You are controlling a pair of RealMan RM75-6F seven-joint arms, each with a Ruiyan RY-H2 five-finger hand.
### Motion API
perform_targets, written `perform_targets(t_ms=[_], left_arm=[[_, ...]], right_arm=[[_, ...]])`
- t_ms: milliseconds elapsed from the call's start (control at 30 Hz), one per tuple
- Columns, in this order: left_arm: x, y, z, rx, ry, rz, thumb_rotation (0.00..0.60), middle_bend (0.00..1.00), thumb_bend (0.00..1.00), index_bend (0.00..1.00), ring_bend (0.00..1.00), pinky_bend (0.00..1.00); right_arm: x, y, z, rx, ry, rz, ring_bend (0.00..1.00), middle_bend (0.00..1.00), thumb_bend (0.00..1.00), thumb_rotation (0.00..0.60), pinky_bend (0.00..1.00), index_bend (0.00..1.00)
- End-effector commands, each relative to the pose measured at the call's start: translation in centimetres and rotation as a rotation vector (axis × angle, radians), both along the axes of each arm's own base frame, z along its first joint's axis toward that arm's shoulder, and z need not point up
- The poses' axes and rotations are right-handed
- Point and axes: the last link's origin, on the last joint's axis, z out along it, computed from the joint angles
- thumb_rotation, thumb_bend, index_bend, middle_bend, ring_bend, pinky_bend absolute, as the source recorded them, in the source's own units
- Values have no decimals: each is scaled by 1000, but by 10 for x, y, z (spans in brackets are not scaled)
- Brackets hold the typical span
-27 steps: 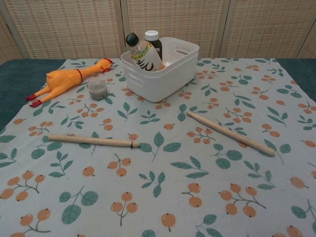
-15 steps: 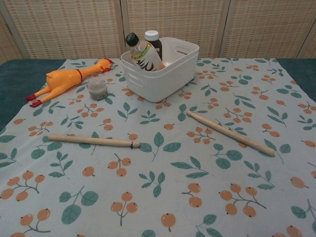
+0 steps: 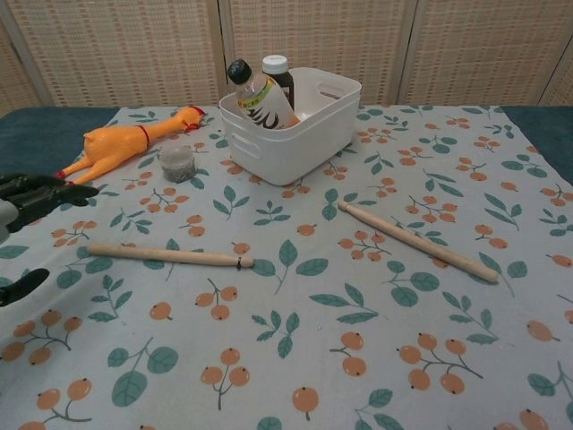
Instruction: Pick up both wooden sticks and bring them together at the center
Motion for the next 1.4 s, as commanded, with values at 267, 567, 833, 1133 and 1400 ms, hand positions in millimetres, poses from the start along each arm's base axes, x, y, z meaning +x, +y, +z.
perform_targets(t_ms=[267, 567, 833, 1133, 1400], left_arm=[[15, 37, -29, -43, 55, -44, 600, 198, 430, 101, 93, 95], [16, 57, -53, -68, 93, -31, 600, 220, 429, 167, 95, 95], [15, 65, -65, -73, 132, -47, 600, 232, 430, 201, 95, 95], [11, 70, -71, -76, 161, -41, 600, 309, 430, 316, 114, 95], [2, 76, -76, -49, 237, -45, 600, 363, 430, 368, 138, 95]], right_arm=[[-4, -29, -19, 32, 42, -27, 0, 0, 356, 600, 0, 0], [-11, -41, -20, 44, 61, -47, 0, 0, 356, 600, 0, 0], [-16, -45, -22, 77, 64, -62, 0, 0, 356, 600, 0, 0], [-20, -48, -20, 72, 67, -72, 0, 0, 357, 600, 0, 0], [-22, -47, -19, 85, 71, -79, 0, 0, 356, 600, 0, 0]])
